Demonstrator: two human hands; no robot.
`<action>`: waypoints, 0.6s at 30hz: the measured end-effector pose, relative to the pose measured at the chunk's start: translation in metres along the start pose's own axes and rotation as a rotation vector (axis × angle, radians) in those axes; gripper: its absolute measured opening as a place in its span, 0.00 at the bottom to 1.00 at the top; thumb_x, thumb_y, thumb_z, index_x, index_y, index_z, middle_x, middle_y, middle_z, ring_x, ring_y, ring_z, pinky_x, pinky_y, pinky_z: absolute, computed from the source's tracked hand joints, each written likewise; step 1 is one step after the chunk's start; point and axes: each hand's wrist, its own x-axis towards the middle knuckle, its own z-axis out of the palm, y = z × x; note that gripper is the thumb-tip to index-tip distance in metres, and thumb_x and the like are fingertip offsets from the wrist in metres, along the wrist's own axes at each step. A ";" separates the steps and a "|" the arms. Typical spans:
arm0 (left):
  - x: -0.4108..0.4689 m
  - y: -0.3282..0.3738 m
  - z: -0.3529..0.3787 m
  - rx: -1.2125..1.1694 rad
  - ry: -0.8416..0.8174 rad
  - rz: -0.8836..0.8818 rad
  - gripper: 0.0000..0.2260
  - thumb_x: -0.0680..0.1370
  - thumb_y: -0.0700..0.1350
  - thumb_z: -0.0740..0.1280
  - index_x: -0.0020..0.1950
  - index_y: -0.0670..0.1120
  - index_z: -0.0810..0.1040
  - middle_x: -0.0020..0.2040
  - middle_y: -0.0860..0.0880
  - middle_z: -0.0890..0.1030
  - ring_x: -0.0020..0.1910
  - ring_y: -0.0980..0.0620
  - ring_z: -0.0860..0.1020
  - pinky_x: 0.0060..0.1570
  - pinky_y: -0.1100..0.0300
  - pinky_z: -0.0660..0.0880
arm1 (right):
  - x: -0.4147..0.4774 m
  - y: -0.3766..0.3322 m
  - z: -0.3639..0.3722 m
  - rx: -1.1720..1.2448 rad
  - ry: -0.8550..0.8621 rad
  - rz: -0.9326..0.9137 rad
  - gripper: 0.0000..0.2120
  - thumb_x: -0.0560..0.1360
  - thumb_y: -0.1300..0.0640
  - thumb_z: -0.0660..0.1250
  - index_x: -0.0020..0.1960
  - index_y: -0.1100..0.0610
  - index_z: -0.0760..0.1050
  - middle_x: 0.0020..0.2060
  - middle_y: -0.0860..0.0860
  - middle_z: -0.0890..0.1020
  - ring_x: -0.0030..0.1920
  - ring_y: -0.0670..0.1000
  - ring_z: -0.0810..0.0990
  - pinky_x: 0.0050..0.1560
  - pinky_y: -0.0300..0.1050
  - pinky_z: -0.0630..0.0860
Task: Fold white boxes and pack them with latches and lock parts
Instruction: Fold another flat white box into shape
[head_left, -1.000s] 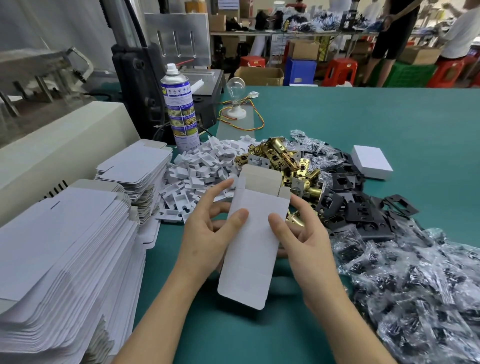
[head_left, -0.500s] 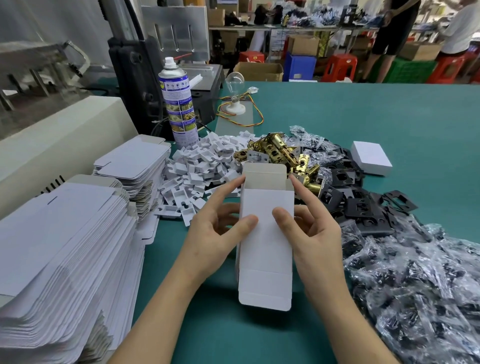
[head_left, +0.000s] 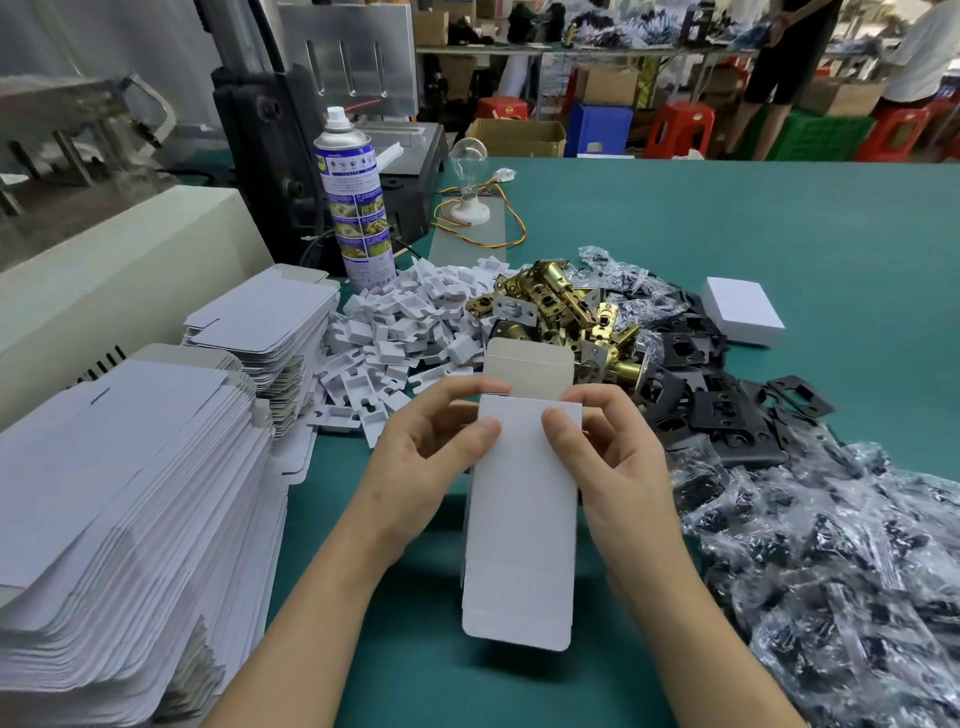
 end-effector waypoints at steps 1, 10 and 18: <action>0.000 0.000 0.000 0.002 0.001 -0.008 0.10 0.74 0.54 0.72 0.55 0.60 0.84 0.50 0.49 0.87 0.49 0.54 0.84 0.46 0.62 0.80 | 0.000 0.000 0.000 -0.005 -0.008 0.008 0.08 0.77 0.49 0.71 0.50 0.51 0.77 0.41 0.51 0.84 0.39 0.47 0.81 0.37 0.41 0.79; 0.006 -0.008 -0.001 0.033 0.054 -0.020 0.06 0.73 0.57 0.71 0.42 0.56 0.83 0.38 0.55 0.81 0.38 0.58 0.78 0.39 0.66 0.76 | 0.000 0.003 0.001 -0.060 -0.034 0.040 0.08 0.77 0.47 0.70 0.48 0.52 0.77 0.40 0.50 0.81 0.38 0.48 0.78 0.35 0.41 0.76; 0.006 -0.012 0.000 0.104 0.081 0.041 0.06 0.74 0.55 0.71 0.43 0.55 0.83 0.50 0.50 0.84 0.50 0.48 0.80 0.50 0.57 0.75 | 0.000 0.003 -0.001 -0.029 0.024 0.073 0.08 0.75 0.48 0.73 0.50 0.50 0.81 0.45 0.52 0.85 0.41 0.47 0.82 0.40 0.44 0.81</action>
